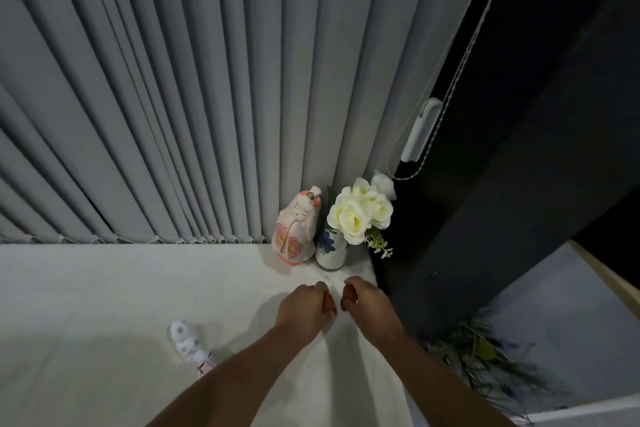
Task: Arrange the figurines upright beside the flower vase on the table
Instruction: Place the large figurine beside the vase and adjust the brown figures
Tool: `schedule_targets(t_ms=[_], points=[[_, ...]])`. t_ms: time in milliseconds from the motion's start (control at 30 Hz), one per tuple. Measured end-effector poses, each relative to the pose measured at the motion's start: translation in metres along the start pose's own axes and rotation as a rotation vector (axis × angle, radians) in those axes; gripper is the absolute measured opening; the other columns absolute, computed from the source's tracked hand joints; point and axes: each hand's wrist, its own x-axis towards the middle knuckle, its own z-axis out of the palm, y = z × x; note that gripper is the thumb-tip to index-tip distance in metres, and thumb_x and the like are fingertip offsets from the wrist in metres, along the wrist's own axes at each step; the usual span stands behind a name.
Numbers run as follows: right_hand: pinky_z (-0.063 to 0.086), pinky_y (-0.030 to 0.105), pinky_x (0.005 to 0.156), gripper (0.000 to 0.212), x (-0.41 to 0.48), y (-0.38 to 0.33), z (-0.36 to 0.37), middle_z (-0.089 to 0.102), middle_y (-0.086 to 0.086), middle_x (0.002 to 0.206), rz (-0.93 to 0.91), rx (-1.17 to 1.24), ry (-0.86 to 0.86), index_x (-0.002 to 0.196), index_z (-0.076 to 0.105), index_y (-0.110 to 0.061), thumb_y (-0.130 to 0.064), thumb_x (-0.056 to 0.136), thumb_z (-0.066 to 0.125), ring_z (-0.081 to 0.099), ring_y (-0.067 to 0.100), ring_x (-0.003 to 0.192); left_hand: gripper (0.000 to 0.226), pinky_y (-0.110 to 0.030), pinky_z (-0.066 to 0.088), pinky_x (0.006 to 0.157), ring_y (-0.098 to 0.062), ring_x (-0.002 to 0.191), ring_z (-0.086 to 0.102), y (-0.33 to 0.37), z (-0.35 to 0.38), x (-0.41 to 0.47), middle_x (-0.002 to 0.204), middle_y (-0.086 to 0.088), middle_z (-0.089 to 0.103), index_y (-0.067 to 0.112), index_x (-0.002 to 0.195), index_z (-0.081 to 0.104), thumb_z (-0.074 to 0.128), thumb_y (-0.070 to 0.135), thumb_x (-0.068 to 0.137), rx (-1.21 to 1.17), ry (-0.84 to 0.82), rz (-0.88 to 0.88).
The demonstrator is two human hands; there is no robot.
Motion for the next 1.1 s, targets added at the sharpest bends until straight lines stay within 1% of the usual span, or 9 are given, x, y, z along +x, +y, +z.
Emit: schedule_targets(t_ms=[67, 133, 200, 267, 367, 467, 667, 1000, 1100], points=[[0.051, 0.038, 0.076, 0.006, 0.008, 0.004, 0.003, 0.068, 0.005, 0.085, -0.024, -0.024, -0.002, 0.090, 0.057, -0.009, -0.006, 0.086, 0.052, 0.062, 0.021, 0.081, 0.018, -0.037, 0.053, 0.073, -0.025, 0.092, 0.063, 0.002, 0.004, 0.007, 0.095, -0.005, 0.069, 0.017, 0.093, 0.058, 0.060, 0.028, 0.078, 0.009, 0.000, -0.001], [0.048, 0.036, 0.072, 0.005, 0.015, 0.008, 0.005, 0.064, 0.001, 0.081, -0.033, -0.038, -0.013, 0.085, 0.053, -0.012, -0.008, 0.088, 0.051, 0.061, 0.020, 0.077, 0.020, -0.039, 0.053, 0.074, -0.027, 0.093, 0.062, 0.004, 0.008, 0.013, 0.096, -0.007, 0.069, 0.017, 0.095, 0.057, 0.057, 0.029, 0.079, 0.027, 0.000, 0.000], [0.041, 0.030, 0.066, 0.011, 0.020, 0.010, 0.005, 0.057, -0.002, 0.078, -0.041, -0.043, -0.033, 0.082, 0.046, -0.016, -0.008, 0.089, 0.051, 0.054, 0.017, 0.073, 0.025, -0.039, 0.050, 0.073, -0.031, 0.094, 0.062, 0.006, 0.010, 0.018, 0.099, -0.011, 0.067, 0.015, 0.101, 0.054, 0.055, 0.030, 0.082, 0.057, 0.013, -0.001], [0.035, 0.027, 0.064, 0.016, 0.024, 0.014, 0.004, 0.058, 0.001, 0.080, -0.043, -0.036, -0.063, 0.083, 0.041, -0.018, -0.008, 0.089, 0.051, 0.050, 0.014, 0.072, 0.030, -0.038, 0.048, 0.072, -0.033, 0.096, 0.060, 0.009, 0.013, 0.023, 0.102, -0.014, 0.065, 0.013, 0.108, 0.050, 0.054, 0.029, 0.084, 0.074, 0.014, -0.001], [0.043, 0.031, 0.067, 0.011, 0.026, 0.023, 0.003, 0.068, 0.004, 0.088, -0.027, -0.019, -0.105, 0.086, 0.046, -0.015, -0.007, 0.088, 0.054, 0.057, 0.017, 0.076, 0.032, -0.036, 0.045, 0.071, -0.033, 0.098, 0.059, 0.011, 0.015, 0.024, 0.104, -0.015, 0.064, 0.011, 0.111, 0.047, 0.055, 0.028, 0.084, 0.065, 0.008, 0.002], [0.051, 0.039, 0.074, 0.009, 0.025, 0.032, 0.003, 0.070, 0.002, 0.086, -0.021, 0.037, -0.117, 0.089, 0.051, -0.014, -0.008, 0.084, 0.056, 0.064, 0.020, 0.080, 0.034, -0.033, 0.039, 0.068, -0.031, 0.099, 0.058, 0.011, 0.019, 0.023, 0.104, -0.014, 0.064, 0.012, 0.112, 0.046, 0.058, 0.024, 0.082, 0.018, -0.018, 0.000], [0.051, 0.040, 0.070, 0.013, 0.022, 0.037, -0.001, 0.068, 0.005, 0.078, -0.037, 0.111, -0.100, 0.081, 0.053, -0.016, -0.004, 0.079, 0.051, 0.062, 0.019, 0.074, 0.024, -0.040, 0.048, 0.071, -0.027, 0.091, 0.059, 0.011, 0.025, 0.023, 0.095, -0.006, 0.068, 0.015, 0.102, 0.047, 0.052, 0.013, 0.078, -0.052, -0.047, 0.038], [0.050, 0.041, 0.071, 0.012, 0.020, 0.033, -0.006, 0.068, 0.007, 0.080, -0.066, 0.111, -0.115, 0.086, 0.053, -0.013, -0.004, 0.079, 0.050, 0.063, 0.023, 0.077, 0.025, -0.030, 0.035, 0.064, -0.029, 0.092, 0.060, 0.015, 0.020, 0.022, 0.097, -0.009, 0.068, 0.010, 0.104, 0.048, 0.055, 0.012, 0.081, -0.070, -0.030, 0.089], [0.051, 0.040, 0.071, 0.013, 0.019, 0.033, -0.007, 0.069, 0.006, 0.081, -0.061, 0.099, -0.127, 0.086, 0.052, -0.015, -0.005, 0.078, 0.050, 0.064, 0.022, 0.077, 0.026, -0.029, 0.035, 0.065, -0.029, 0.093, 0.060, 0.015, 0.019, 0.021, 0.098, -0.009, 0.068, 0.010, 0.105, 0.048, 0.057, 0.013, 0.081, -0.074, -0.035, 0.083]])
